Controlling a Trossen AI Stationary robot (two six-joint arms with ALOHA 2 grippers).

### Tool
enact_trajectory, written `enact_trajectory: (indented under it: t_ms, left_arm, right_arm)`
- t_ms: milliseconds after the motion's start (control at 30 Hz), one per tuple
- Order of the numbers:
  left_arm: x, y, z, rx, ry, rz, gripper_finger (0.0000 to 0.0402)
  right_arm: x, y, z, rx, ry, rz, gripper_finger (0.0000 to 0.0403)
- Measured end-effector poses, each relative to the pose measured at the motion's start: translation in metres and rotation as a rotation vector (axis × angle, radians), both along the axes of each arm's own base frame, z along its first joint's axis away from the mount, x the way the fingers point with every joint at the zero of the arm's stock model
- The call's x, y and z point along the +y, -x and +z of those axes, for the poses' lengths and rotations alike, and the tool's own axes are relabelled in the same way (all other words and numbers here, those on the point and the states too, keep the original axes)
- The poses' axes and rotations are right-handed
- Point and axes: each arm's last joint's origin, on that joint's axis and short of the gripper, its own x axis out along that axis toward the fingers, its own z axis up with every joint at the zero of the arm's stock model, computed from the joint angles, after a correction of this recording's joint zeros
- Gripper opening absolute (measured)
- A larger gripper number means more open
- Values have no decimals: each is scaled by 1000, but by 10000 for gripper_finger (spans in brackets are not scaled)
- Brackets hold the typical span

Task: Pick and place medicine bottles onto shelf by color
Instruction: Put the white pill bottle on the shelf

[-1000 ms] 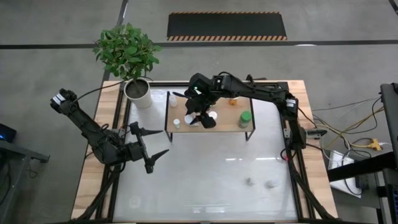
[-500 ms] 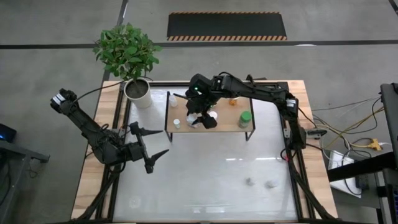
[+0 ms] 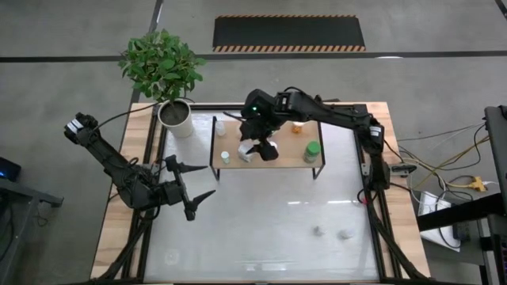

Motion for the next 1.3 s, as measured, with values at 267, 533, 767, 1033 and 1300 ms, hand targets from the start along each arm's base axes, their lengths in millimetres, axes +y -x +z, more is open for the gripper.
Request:
enact_trajectory:
  t_ms: [267,533,767,1033,1300]
  left_arm:
    - [3,-6,-2,-18,60,27,329]
    - [41,-28,18,-29,-64,117,320]
    - [69,-39,36,-15,-69,23,266]
    - [73,-41,44,54,83,-47,172]
    - [95,-53,36,121,78,-28,27]
  right_arm:
    - [29,34,47,6,-35,0,195]
    - [51,78,88,-59,118,-159,94]
    - [56,96,90,-42,26,-253,14]
    - [72,80,49,-6,-74,-329,9]
    - [73,63,25,-125,60,-479,9]
